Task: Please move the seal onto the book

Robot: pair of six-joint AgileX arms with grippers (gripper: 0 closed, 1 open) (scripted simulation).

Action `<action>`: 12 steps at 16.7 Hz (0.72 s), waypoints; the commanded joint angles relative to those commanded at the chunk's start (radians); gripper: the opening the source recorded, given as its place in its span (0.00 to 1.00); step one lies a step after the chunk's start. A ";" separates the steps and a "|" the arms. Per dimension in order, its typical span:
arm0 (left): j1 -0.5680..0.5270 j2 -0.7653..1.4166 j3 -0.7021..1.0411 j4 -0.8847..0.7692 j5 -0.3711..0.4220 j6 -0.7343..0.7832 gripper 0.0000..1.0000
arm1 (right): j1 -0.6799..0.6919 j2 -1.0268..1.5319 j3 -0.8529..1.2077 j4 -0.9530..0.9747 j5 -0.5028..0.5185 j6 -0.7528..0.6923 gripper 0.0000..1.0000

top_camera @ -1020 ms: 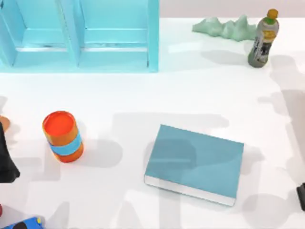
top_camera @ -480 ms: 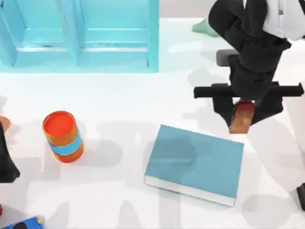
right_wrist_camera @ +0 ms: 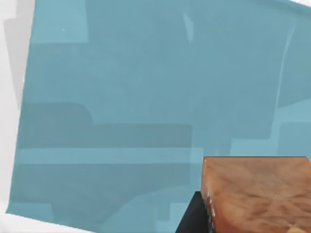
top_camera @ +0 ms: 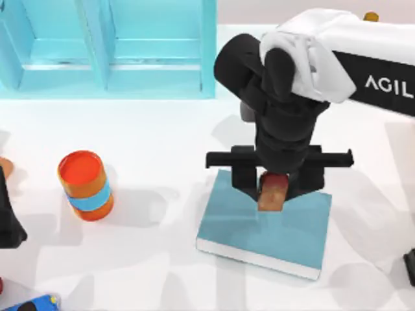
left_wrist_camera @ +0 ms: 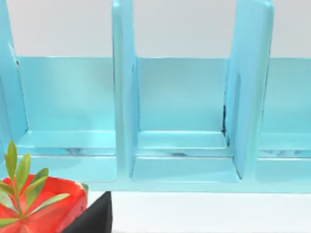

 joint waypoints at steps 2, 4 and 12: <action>0.000 0.000 0.000 0.000 0.000 0.000 1.00 | -0.003 -0.003 0.003 -0.002 -0.002 0.001 0.00; 0.000 0.000 0.000 0.000 0.000 0.000 1.00 | -0.002 -0.003 0.008 -0.009 -0.001 0.000 0.00; 0.000 0.000 0.000 0.000 0.000 0.000 1.00 | 0.000 -0.003 0.015 -0.018 0.000 0.000 0.23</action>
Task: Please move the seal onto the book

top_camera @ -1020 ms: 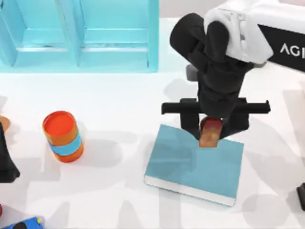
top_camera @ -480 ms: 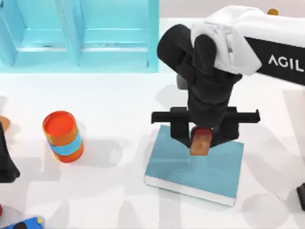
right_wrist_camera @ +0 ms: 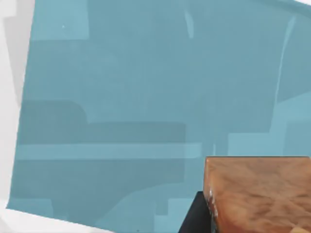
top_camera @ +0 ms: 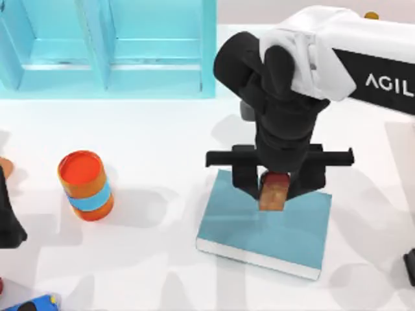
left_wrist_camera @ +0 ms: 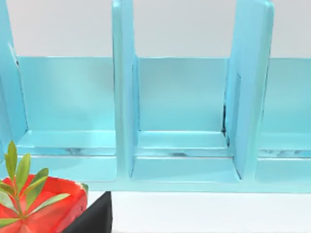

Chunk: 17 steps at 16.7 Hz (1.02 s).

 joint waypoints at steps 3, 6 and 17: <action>0.000 0.000 0.000 0.000 0.000 0.000 1.00 | 0.000 0.000 0.000 0.000 0.000 0.000 0.45; 0.000 0.000 0.000 0.000 0.000 0.000 1.00 | 0.000 0.000 0.000 0.000 0.000 0.000 0.68; 0.000 0.000 0.000 0.000 0.000 0.000 1.00 | 0.000 0.000 0.000 0.000 0.000 0.000 1.00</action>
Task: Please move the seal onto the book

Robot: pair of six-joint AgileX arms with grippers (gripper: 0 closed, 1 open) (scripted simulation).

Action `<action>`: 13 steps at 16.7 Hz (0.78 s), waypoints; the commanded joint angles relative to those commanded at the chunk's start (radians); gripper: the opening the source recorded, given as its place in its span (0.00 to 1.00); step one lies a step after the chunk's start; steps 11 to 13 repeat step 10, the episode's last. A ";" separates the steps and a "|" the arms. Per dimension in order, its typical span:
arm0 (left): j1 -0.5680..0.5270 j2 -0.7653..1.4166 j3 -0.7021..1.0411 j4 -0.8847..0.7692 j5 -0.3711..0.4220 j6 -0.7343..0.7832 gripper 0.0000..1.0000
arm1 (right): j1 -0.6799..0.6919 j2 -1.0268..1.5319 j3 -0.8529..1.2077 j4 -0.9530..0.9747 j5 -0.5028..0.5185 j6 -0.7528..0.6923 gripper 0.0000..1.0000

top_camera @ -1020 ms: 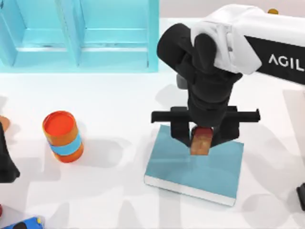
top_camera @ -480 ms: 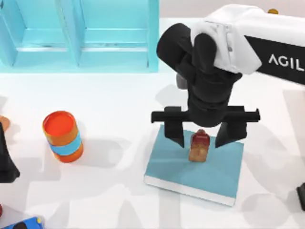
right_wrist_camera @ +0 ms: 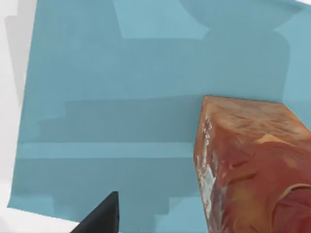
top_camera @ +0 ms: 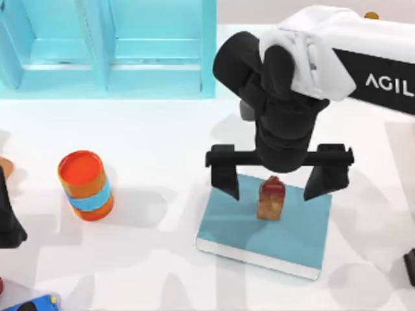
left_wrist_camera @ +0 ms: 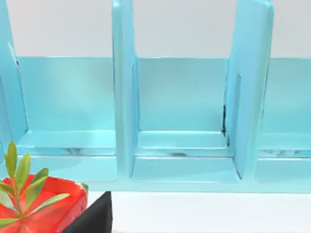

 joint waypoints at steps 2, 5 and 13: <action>0.000 0.000 0.000 0.000 0.000 0.000 1.00 | -0.001 0.000 0.000 0.000 0.000 0.000 1.00; 0.000 0.000 0.000 0.000 0.000 0.000 1.00 | 0.000 -0.001 0.032 -0.035 0.000 0.001 1.00; 0.000 0.000 0.000 0.000 0.000 0.000 1.00 | -0.002 -0.013 0.101 -0.113 0.000 -0.001 1.00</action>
